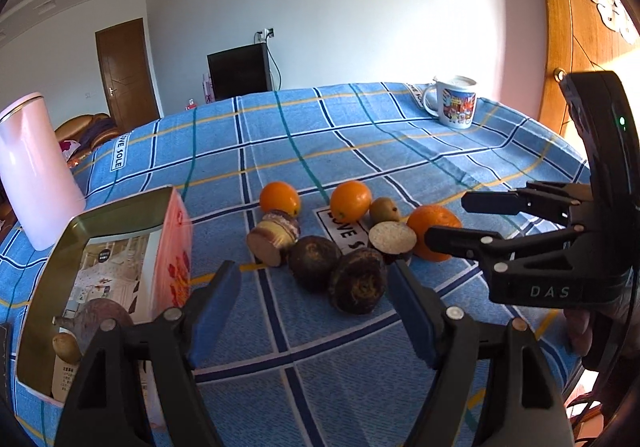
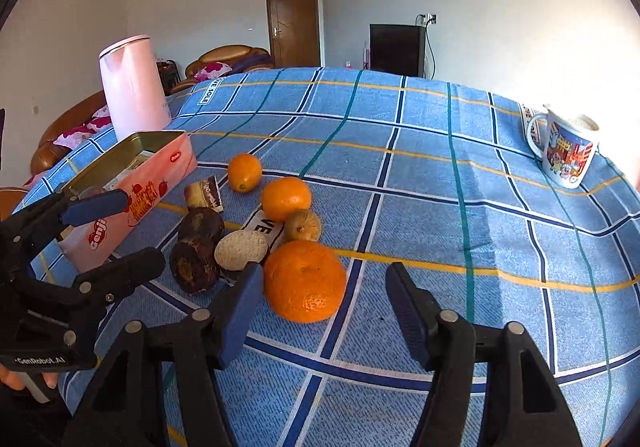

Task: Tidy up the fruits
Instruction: 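Grasp a dark mangosteen with the left tool while the right tool grasps the large orange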

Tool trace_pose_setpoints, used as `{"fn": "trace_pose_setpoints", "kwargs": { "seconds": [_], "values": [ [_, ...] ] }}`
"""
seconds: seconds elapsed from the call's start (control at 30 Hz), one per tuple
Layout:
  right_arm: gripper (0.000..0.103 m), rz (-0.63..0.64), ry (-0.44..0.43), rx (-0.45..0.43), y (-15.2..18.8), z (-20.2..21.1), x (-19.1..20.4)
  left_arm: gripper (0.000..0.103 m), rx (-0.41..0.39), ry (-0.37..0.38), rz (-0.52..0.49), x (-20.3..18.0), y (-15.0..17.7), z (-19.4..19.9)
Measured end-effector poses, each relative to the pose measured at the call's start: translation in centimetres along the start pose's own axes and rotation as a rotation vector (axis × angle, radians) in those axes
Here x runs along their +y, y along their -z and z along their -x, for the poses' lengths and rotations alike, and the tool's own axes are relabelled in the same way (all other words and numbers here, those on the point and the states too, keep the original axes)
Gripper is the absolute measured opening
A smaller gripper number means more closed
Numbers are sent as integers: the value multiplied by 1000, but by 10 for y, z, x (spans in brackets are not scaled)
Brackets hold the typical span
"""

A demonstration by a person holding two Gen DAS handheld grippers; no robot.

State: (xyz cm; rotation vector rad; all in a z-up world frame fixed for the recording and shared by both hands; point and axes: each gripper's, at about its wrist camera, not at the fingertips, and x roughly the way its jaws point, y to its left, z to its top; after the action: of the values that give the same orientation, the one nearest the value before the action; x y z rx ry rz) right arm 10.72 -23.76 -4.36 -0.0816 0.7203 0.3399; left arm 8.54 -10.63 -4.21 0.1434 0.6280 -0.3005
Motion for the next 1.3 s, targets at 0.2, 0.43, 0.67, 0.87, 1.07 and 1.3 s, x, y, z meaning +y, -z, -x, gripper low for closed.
{"fn": "trace_pose_setpoints", "kwargs": {
  "seconds": [0.2,0.43,0.67,0.87,1.07,1.3],
  "values": [
    [57,12,-49,66,1,-11,2,73,49,31,-36,-12,2,-12],
    [49,-7,-79,70,4,-11,0,41,118,103,-12,-12,-1,-27],
    [49,-23,-108,22,6,-2,-2,28,77,136,25,-4,3,-19],
    [49,-13,-104,-37,8,7,0,24,51,119,-8,-10,4,-14],
    [49,-10,-92,-40,8,7,0,31,112,150,25,-6,-1,-27],
    [49,-18,-79,-31,8,6,-1,35,195,251,118,1,-8,-49]
  ]
}}
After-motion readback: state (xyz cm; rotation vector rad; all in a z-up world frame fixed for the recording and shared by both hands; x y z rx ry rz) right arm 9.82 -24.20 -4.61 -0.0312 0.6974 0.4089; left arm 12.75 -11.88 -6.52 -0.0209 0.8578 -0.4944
